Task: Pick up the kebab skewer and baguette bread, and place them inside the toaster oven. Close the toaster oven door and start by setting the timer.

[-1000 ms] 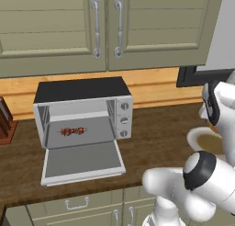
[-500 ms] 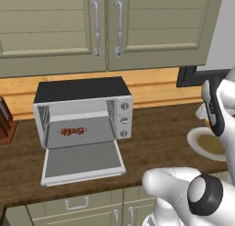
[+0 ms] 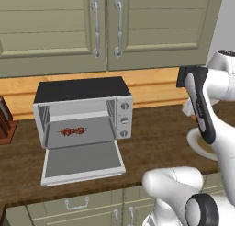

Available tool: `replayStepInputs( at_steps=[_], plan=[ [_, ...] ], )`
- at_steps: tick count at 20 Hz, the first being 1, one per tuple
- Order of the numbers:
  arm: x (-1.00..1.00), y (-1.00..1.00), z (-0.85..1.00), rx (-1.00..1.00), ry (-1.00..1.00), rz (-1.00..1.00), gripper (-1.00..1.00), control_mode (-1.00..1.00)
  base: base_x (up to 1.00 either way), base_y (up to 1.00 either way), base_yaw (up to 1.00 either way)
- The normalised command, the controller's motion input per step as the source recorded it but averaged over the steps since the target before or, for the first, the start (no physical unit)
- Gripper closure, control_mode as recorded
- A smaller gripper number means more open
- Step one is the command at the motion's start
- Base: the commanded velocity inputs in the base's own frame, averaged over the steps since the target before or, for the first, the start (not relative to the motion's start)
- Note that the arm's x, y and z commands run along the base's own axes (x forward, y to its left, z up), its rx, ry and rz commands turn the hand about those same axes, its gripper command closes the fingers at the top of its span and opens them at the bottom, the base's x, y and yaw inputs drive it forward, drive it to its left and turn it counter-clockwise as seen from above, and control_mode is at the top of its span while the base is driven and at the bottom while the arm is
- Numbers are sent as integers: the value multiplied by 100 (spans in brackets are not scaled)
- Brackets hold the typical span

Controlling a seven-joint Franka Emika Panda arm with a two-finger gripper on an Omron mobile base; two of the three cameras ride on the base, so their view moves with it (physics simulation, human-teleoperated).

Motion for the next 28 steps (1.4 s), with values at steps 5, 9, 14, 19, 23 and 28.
replayStepInputs(
  at_steps=[5, 9, 14, 19, 23, 28],
  plan=[
    [-43, 85, 10, -13, -27, 20, 100, -100, 0, 0, 0],
    [-10, 84, 15, -5, -14, 29, 100, -100, 0, 0, 0],
    [0, 94, 39, -3, 3, 32, 100, -100, 0, 0, 0],
    [0, 100, 15, -13, 5, 36, 100, -100, 0, 0, 0],
    [-2, 100, 0, -16, 0, 27, 100, -100, 0, 0, 0],
    [30, 88, -3, -11, 0, 19, 100, -100, 0, 0, 0]
  ],
)
